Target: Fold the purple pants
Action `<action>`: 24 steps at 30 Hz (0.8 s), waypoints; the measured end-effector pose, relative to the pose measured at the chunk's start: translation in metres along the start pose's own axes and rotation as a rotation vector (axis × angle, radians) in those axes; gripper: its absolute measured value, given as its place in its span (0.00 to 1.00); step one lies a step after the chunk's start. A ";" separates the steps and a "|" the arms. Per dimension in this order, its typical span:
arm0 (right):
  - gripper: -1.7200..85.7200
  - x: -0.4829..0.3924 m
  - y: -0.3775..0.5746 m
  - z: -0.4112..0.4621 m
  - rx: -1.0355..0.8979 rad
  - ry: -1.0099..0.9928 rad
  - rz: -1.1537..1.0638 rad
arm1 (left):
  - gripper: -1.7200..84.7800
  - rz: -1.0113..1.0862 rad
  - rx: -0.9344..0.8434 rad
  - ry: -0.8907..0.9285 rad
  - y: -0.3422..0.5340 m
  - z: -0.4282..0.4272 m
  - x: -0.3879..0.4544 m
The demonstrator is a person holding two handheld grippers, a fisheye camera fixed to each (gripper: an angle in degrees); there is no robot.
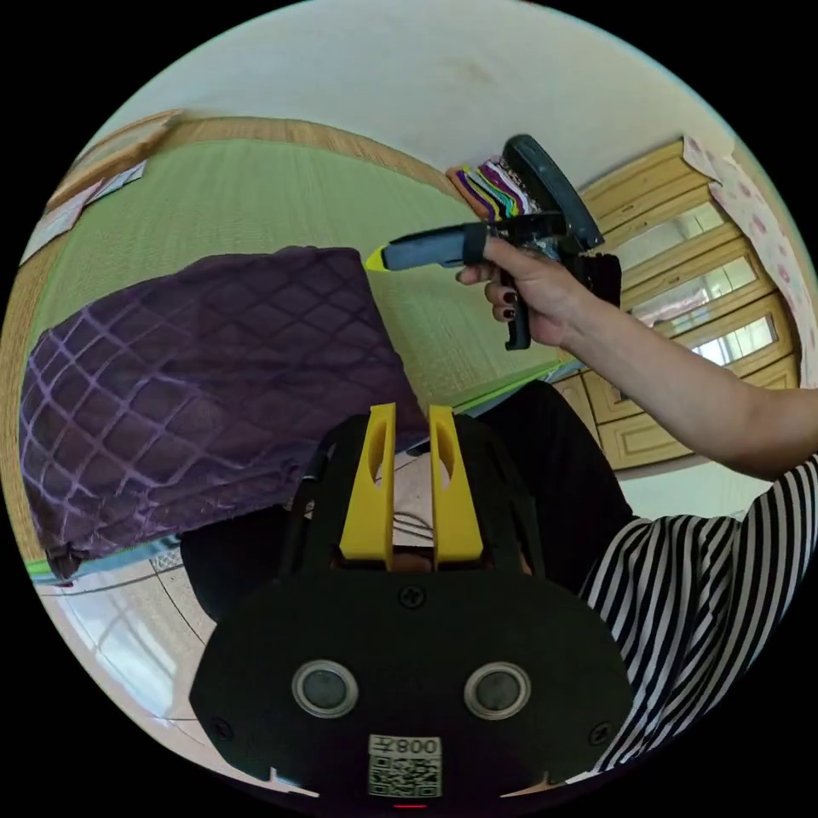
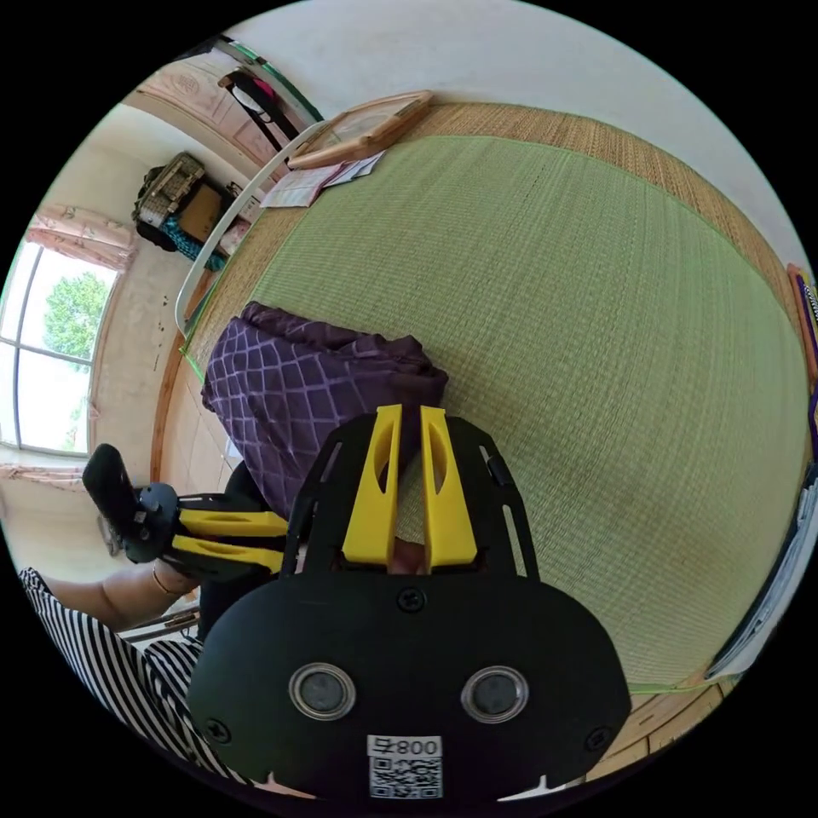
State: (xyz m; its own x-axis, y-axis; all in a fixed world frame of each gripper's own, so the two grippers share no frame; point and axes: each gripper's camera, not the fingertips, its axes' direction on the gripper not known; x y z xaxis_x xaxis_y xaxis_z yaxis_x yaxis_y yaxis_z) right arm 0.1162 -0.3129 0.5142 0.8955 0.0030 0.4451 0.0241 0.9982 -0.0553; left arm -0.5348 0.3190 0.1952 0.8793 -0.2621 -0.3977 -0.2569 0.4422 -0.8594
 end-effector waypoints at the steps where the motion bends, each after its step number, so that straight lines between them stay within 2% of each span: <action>1: 0.08 0.008 -0.002 0.000 -0.016 -0.030 0.022 | 0.09 0.018 -0.055 -0.049 -0.008 0.011 0.008; 5: 0.07 0.034 -0.004 -0.006 -0.035 -0.120 0.077 | 0.05 0.026 -0.114 -0.086 -0.025 0.025 0.022; 15: 0.04 0.072 -0.010 -0.039 -0.085 -0.176 0.085 | 0.04 0.022 -0.139 -0.079 -0.050 0.035 0.033; 21: 0.05 0.099 0.022 -0.077 -0.046 -0.235 0.089 | 0.06 -0.058 -0.067 -0.018 -0.044 0.021 0.026; 24: 0.06 0.110 0.051 -0.087 -0.054 -0.307 0.088 | 0.08 -0.137 -0.066 0.069 -0.038 0.023 0.016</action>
State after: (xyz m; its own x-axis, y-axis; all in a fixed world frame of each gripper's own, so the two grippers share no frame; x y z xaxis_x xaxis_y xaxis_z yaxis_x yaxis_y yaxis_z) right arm 0.2544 -0.2665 0.4819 0.7197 0.1157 0.6846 -0.0168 0.9886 -0.1493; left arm -0.5019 0.3177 0.2289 0.8788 -0.3755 -0.2944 -0.1642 0.3413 -0.9255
